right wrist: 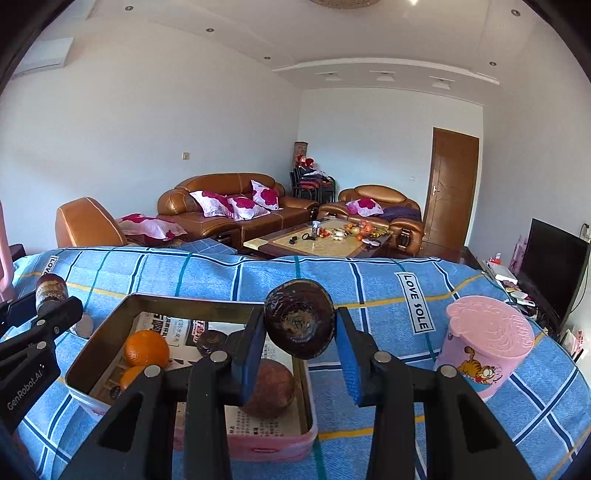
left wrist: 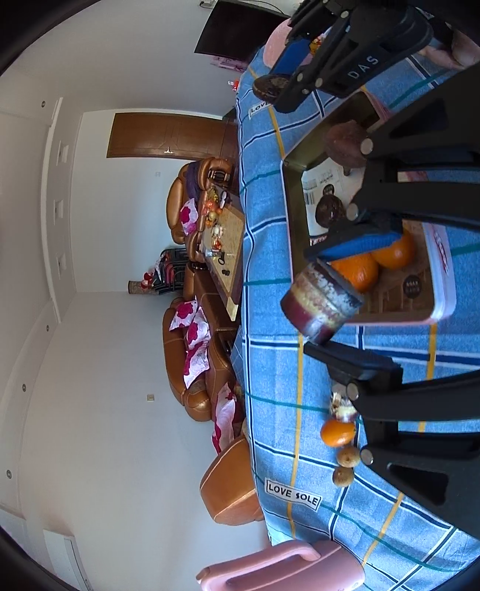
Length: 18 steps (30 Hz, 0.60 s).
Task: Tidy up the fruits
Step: 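Carry the brown fruit and cake roll over the pink tin box with both tools, then open the right tool to drop the brown fruit while the left drops the cake roll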
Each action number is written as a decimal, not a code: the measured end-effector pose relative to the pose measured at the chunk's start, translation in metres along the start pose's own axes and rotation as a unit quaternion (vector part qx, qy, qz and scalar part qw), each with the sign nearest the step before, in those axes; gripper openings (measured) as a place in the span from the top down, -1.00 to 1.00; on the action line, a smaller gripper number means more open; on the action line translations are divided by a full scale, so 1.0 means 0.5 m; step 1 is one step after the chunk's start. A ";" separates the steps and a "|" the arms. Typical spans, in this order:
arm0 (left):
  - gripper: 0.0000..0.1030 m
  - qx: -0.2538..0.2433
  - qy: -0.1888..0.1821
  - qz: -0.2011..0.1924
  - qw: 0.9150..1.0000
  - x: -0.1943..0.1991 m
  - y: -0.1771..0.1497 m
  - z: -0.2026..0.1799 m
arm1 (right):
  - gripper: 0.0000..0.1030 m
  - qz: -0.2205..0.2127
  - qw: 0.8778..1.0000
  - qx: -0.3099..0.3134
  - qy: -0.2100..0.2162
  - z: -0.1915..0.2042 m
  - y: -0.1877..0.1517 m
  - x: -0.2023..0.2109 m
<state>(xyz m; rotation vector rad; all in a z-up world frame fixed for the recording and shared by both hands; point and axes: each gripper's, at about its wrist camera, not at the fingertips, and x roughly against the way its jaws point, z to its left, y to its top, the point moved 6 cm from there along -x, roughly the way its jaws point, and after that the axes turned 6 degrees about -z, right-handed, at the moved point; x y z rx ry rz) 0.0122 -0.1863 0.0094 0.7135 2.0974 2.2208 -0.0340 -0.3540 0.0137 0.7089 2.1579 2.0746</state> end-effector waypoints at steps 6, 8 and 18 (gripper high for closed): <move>0.11 -0.009 -0.025 0.022 0.999 -0.036 -0.008 -0.062 | 0.23 0.006 1.000 0.008 -0.018 -0.015 0.001 -0.020; 0.11 -0.007 -0.028 0.032 0.999 -0.048 -0.011 -0.070 | 0.22 0.011 1.000 0.015 -0.023 -0.015 -0.001 -0.028; 0.11 0.011 -0.049 0.063 0.997 -0.073 -0.020 -0.069 | 0.22 0.042 0.999 0.027 0.008 0.006 -0.005 -0.064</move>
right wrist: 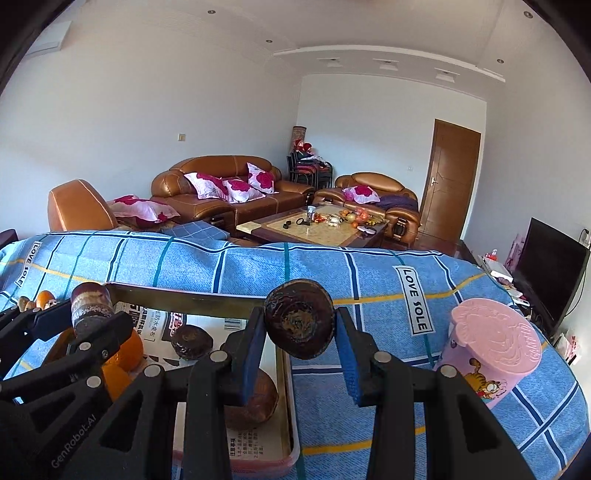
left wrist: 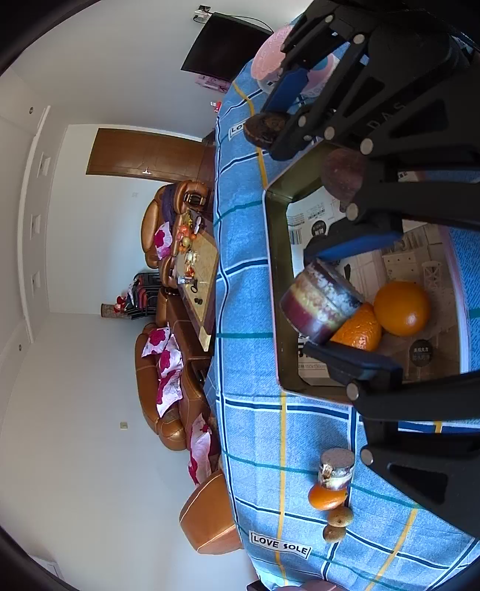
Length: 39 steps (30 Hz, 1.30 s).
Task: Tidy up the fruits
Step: 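Open the right tool to drop the brown fruit while the left drops the cake roll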
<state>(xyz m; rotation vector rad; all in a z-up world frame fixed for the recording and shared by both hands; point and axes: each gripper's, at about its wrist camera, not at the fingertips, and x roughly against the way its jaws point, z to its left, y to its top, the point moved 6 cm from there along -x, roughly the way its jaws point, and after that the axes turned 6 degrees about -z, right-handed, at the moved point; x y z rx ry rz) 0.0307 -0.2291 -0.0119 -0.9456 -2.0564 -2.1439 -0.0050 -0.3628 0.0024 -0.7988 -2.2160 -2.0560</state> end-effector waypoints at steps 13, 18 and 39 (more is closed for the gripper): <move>0.11 0.031 -0.007 0.029 0.999 -0.025 -0.009 0.018 | 0.22 0.064 0.994 0.019 0.091 0.048 -0.025 -0.048; 0.11 0.038 -0.004 0.032 0.999 -0.027 -0.013 0.026 | 0.22 0.063 0.991 0.014 0.113 0.056 -0.025 -0.048; 0.10 0.038 0.001 0.026 0.999 -0.011 -0.014 0.036 | -0.26 0.010 0.987 -0.069 0.144 0.024 -0.008 -0.002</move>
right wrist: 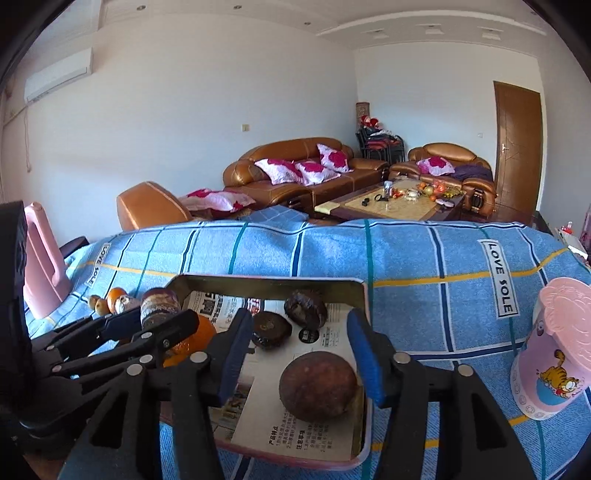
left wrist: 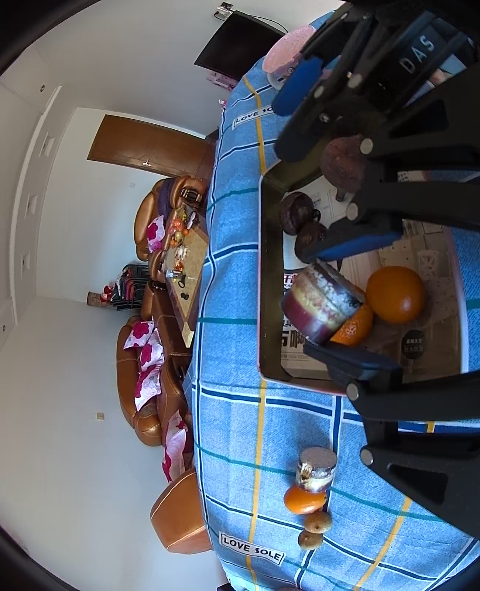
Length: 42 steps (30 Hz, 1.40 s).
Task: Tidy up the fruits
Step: 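Open the right tool to drop the brown fruit while the left drops the cake roll, then withdraw both open tools from the tin box toward the remaining items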
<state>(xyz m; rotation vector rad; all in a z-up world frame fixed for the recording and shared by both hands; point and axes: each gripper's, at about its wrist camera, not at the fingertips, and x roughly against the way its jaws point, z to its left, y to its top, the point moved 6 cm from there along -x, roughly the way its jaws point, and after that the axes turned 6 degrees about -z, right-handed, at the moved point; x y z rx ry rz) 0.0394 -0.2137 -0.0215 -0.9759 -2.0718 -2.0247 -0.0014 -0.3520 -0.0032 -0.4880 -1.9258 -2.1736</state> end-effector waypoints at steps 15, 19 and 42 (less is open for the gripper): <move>-1.00 -0.071 0.045 -0.085 0.993 0.066 0.016 -0.045 | -0.55 -0.104 0.989 -0.033 -0.098 -0.058 0.041 0.060; -1.00 -0.078 0.056 -0.090 0.991 0.070 0.016 -0.050 | -0.55 -0.110 0.987 -0.036 -0.108 -0.068 0.042 0.065; -1.00 -0.068 0.091 -0.084 0.990 0.108 -0.007 -0.019 | -0.55 -0.145 0.975 -0.066 -0.158 -0.080 0.033 0.123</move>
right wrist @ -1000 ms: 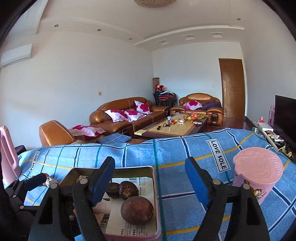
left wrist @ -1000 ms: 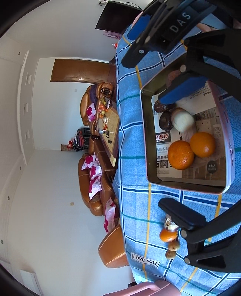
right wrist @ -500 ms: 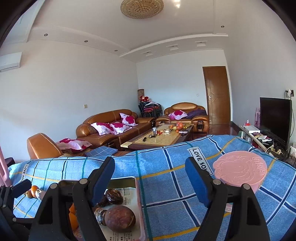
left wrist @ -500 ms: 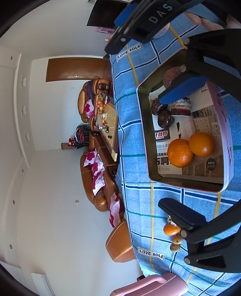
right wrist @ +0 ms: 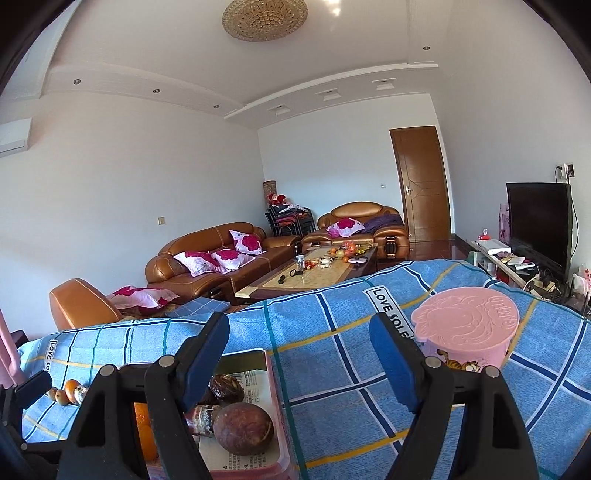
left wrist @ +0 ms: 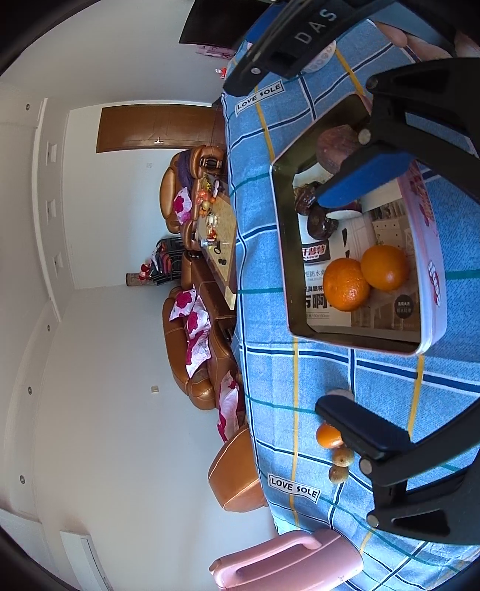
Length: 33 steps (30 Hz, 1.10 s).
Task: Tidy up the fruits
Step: 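Withdraw both open tools from the tin box toward the remaining items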
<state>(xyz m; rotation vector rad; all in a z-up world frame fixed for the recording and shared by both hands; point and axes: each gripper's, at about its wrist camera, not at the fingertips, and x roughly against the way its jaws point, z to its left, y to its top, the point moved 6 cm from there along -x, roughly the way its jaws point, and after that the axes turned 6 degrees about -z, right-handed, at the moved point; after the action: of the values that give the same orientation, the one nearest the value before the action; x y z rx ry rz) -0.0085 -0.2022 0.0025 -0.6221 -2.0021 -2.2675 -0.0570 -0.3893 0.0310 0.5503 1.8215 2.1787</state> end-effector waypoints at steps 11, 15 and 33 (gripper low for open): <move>-1.00 -0.008 0.008 0.014 1.000 0.001 -0.015 0.085 | -0.55 0.026 0.999 -0.015 -0.011 0.009 -0.022 0.032; -1.00 -0.008 0.026 0.014 1.000 -0.005 -0.015 0.131 | -0.55 0.032 0.999 -0.009 0.000 0.035 -0.029 0.041; -1.00 0.027 0.084 0.036 0.995 -0.038 -0.032 0.336 | -0.55 0.052 0.995 0.033 0.081 0.270 -0.069 0.051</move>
<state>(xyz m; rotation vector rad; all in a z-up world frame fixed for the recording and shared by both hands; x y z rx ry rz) 0.0481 -0.0422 -0.0058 -0.4743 -1.9228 -2.1392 -0.0227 -0.2526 0.0205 0.5058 1.9961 2.3003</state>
